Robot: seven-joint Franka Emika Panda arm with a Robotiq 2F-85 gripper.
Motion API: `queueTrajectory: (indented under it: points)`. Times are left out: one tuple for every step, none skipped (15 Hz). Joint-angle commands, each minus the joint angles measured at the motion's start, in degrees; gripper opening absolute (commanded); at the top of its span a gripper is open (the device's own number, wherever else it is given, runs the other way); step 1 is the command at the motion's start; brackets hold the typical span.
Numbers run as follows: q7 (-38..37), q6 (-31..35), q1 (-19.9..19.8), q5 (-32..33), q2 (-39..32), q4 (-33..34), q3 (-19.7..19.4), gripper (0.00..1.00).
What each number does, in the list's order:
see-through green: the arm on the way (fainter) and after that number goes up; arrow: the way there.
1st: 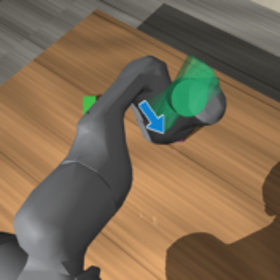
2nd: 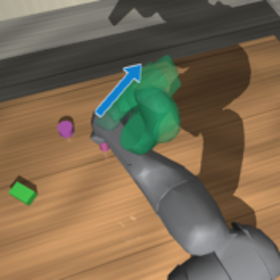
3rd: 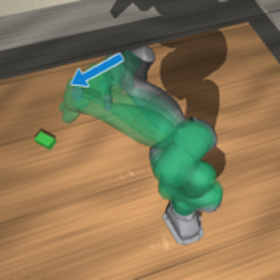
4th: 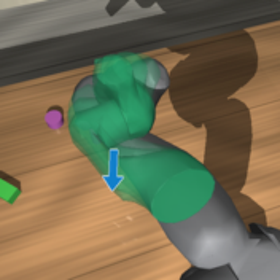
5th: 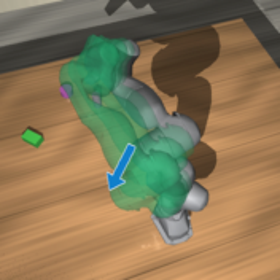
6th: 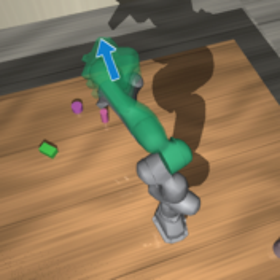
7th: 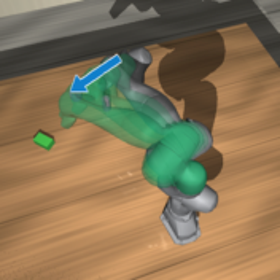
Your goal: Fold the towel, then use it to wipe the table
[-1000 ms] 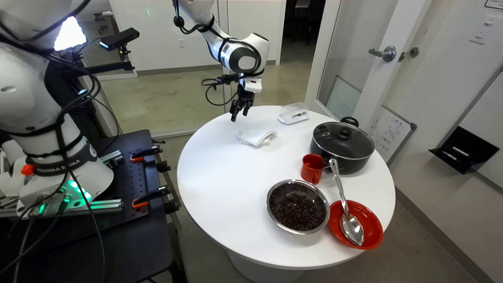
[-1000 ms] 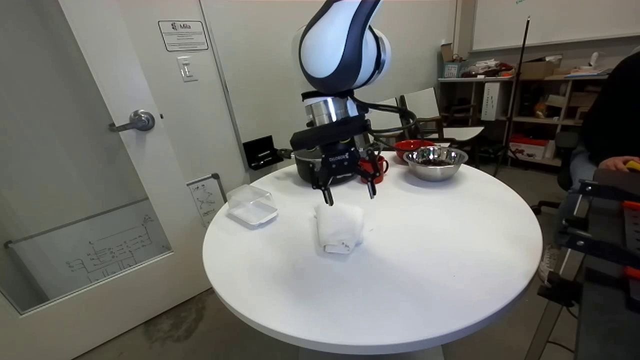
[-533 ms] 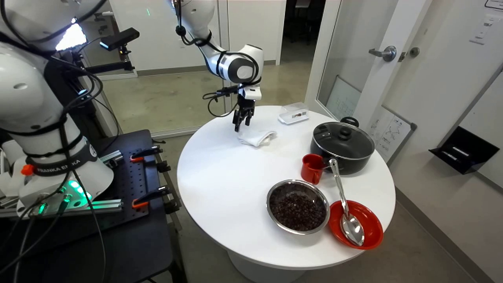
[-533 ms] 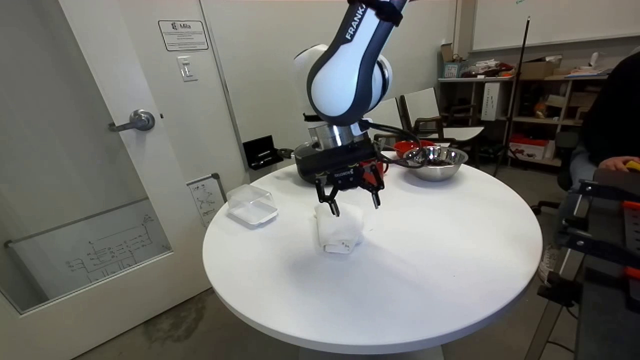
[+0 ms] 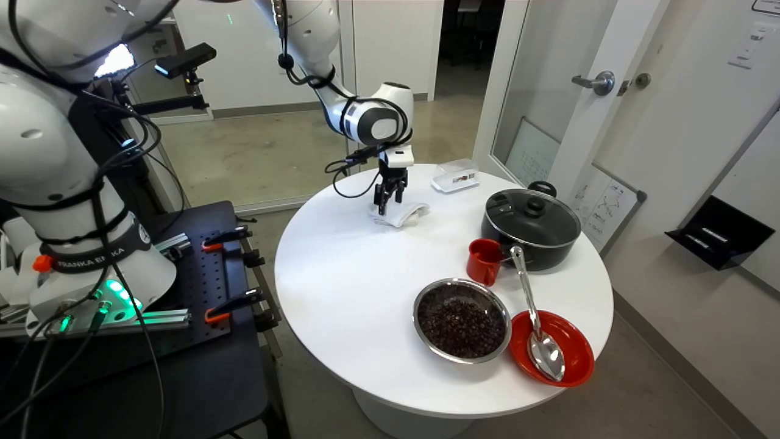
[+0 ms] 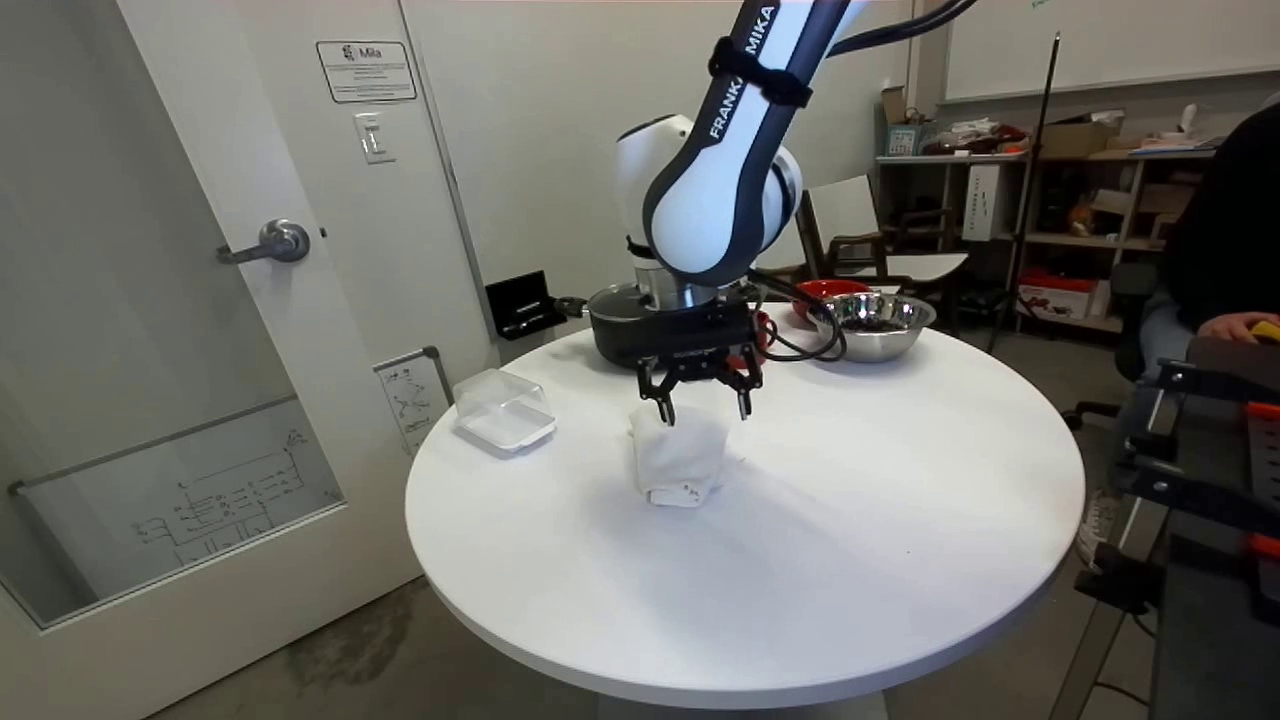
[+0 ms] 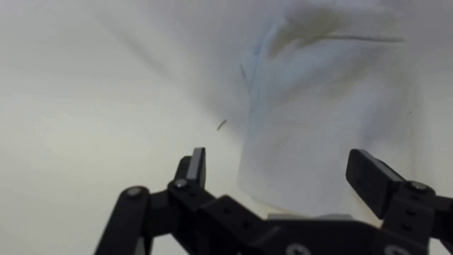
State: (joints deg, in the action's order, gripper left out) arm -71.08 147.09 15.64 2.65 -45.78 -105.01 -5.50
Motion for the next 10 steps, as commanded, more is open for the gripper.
queueTrajectory:
  points:
    - [-0.6, 2.1, 0.2, -2.6, -0.3, 0.8, 0.5, 1.0]
    - [-0.5, 2.4, 0.2, -3.0, -0.4, 1.1, 0.6, 1.0]
    - [-0.5, 2.6, 0.3, -3.3, -0.5, 1.2, 0.6, 1.0]
    - [-0.4, 2.9, 0.4, -3.4, -0.7, 1.4, 0.6, 1.0]
    - [-0.3, 3.5, 0.5, -3.3, -1.1, 1.5, 0.4, 1.0]
    - [-0.6, 4.3, 1.0, -3.0, -1.5, 1.6, 0.0, 1.0]
    - [-1.4, 6.5, 2.1, -2.0, -1.9, 1.3, -1.2, 1.0]
    - [-1.1, 7.2, 2.1, -2.3, -2.2, 1.5, -1.1, 1.0]
    - [-1.3, 8.2, 2.7, -2.2, -2.5, 1.5, -1.5, 1.0]
    - [-1.1, 9.2, 3.0, -2.3, -2.8, 1.4, -1.7, 1.0]
